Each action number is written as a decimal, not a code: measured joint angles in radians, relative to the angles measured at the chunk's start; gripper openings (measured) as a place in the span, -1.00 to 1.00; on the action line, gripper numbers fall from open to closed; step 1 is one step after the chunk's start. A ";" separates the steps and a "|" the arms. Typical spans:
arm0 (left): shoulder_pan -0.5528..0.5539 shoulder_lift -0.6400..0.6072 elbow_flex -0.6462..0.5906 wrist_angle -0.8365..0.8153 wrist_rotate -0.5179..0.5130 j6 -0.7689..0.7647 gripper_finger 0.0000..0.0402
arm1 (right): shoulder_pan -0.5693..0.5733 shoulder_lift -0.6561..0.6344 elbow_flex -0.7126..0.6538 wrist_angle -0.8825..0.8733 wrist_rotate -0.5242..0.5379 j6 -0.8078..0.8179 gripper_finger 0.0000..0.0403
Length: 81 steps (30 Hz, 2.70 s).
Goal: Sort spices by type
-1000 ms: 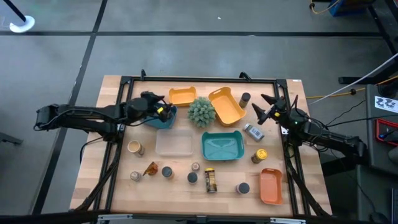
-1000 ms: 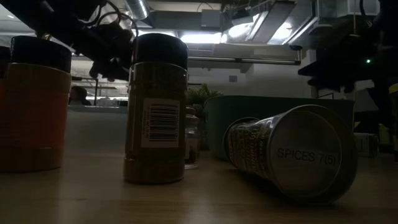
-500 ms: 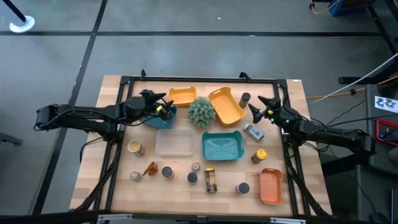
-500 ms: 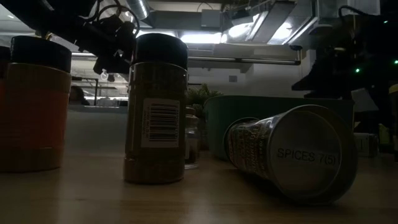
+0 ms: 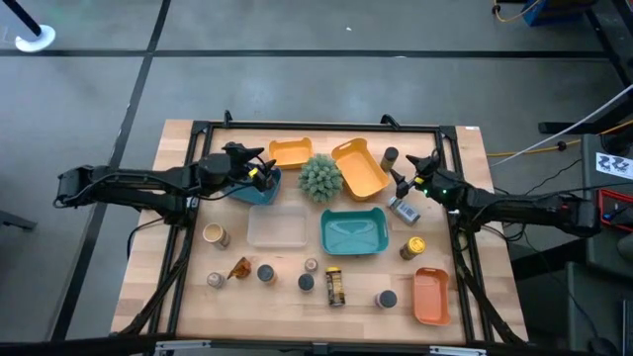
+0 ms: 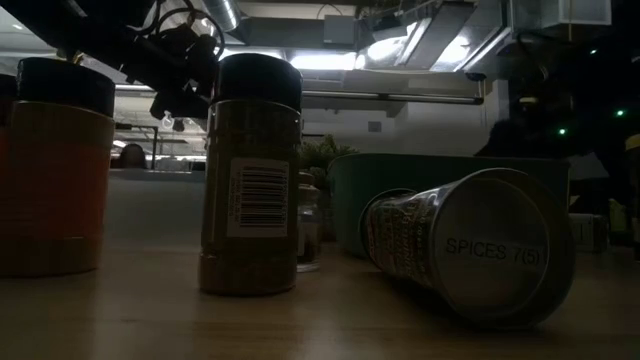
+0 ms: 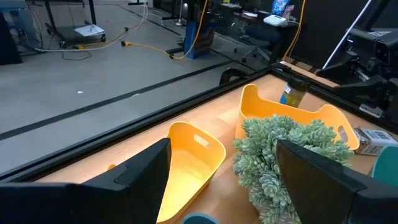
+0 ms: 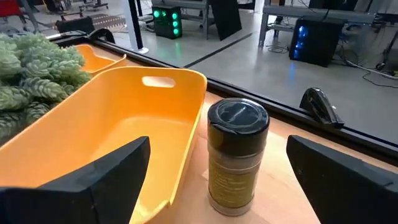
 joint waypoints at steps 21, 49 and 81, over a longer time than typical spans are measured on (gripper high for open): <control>0.000 0.000 0.000 -0.001 0.000 0.022 0.36 | 0.000 0.312 0.043 0.237 0.104 0.014 0.87; 0.000 0.000 0.000 -0.005 0.000 0.022 0.36 | -0.219 0.520 0.137 0.231 -0.162 0.052 0.73; 0.000 0.000 0.000 -0.002 0.001 0.020 0.36 | -0.216 0.516 0.328 0.248 -0.253 -0.069 0.05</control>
